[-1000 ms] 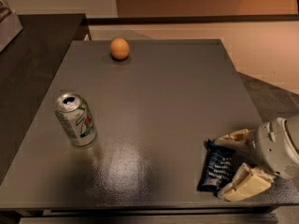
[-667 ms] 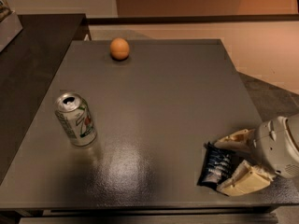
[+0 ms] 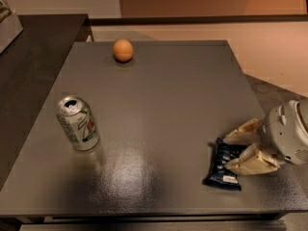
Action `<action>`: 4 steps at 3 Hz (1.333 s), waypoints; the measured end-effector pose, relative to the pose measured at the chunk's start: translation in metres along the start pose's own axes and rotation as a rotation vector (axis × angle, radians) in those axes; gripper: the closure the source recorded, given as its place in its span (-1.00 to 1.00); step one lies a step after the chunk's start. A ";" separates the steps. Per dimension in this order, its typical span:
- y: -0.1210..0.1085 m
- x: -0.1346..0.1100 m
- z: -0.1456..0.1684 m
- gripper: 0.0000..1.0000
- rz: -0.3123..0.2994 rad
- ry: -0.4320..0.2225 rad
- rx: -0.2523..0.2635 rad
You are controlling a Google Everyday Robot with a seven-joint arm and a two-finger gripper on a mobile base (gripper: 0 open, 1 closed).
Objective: Move rxbar blueberry near orange
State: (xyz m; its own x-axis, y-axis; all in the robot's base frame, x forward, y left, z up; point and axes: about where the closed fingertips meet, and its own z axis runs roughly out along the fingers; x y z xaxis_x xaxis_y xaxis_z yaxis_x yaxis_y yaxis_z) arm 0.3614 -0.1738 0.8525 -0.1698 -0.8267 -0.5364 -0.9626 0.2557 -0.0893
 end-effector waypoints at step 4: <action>-0.104 -0.052 -0.031 1.00 -0.014 -0.068 0.104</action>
Offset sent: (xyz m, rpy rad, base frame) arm 0.0721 -0.0076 0.0559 -0.0242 -0.1026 -0.0466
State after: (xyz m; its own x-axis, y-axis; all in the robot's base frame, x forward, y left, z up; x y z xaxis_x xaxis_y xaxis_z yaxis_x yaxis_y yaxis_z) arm 0.4637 -0.1728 0.9160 -0.1387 -0.7956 -0.5897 -0.9370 0.2982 -0.1819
